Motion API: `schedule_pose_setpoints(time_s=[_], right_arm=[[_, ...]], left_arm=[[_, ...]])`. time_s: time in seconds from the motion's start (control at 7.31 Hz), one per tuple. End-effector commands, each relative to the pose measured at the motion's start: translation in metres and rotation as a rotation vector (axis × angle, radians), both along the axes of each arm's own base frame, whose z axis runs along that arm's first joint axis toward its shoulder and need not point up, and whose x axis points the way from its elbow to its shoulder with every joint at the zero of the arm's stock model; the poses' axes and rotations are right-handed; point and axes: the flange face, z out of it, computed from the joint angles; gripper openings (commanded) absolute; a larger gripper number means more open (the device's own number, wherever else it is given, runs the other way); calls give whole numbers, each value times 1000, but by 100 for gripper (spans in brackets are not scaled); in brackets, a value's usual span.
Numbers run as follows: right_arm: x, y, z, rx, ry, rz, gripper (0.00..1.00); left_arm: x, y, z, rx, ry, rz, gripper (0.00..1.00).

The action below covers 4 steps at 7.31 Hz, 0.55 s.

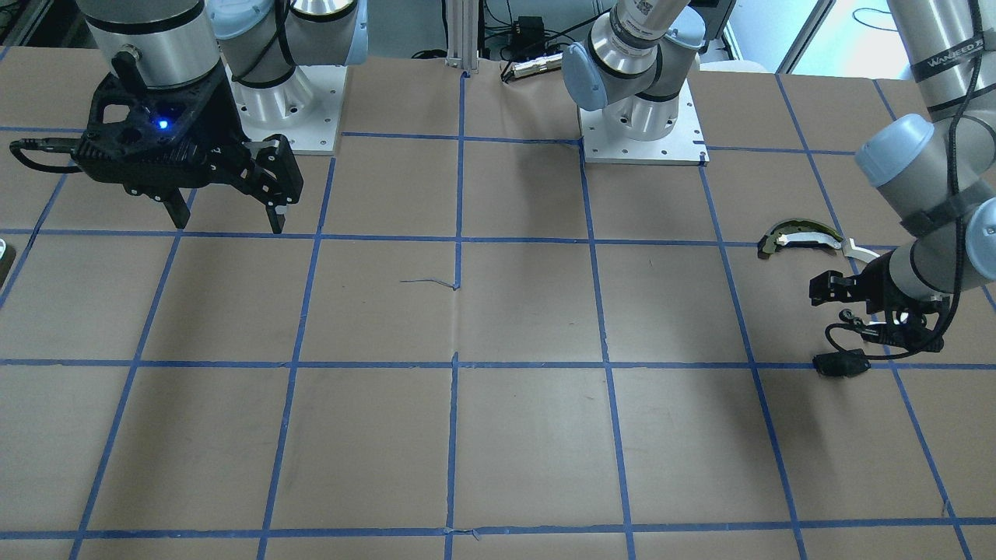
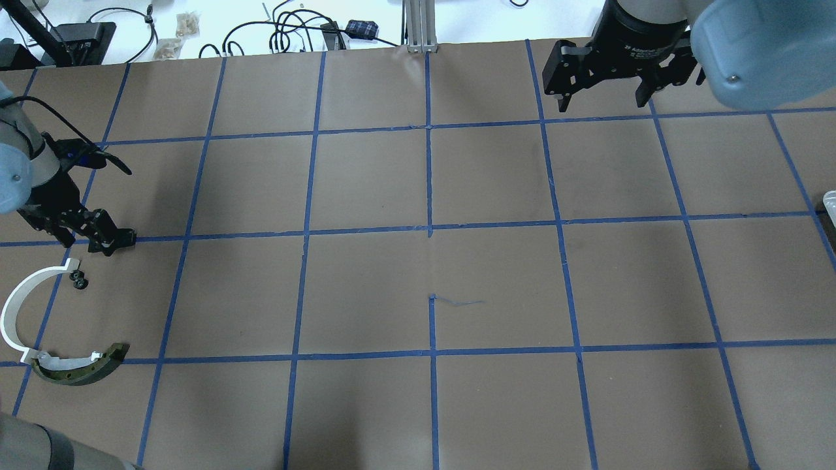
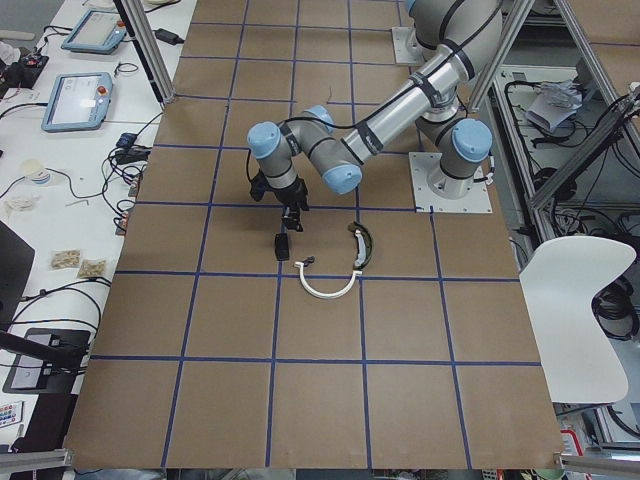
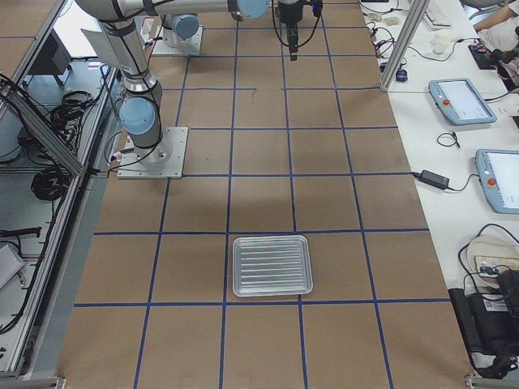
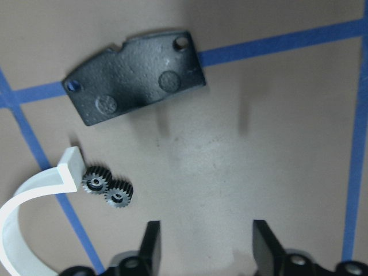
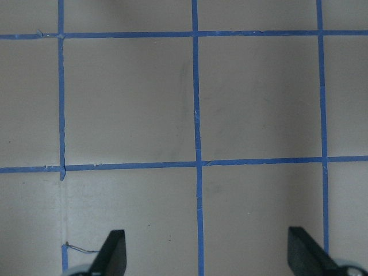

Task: Place bearing gear from tray to pile

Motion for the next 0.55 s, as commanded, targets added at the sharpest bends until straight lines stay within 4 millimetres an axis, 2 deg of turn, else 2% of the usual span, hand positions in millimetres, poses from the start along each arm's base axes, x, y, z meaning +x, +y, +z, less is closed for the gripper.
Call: schedule_pose_setpoints(time_s=[0.0,0.14,0.41], right_arm=[[1,0,0,0,-1,2,100],[0,0,0,0,-1,0,100],[0,-1,-1,0,-1,0,100]], left_arm=[[-105,-21,56,-121,-2,63,100],[-150,-21,74,-168,38,44,100],[-196,-2,124,-261,152,83,100]])
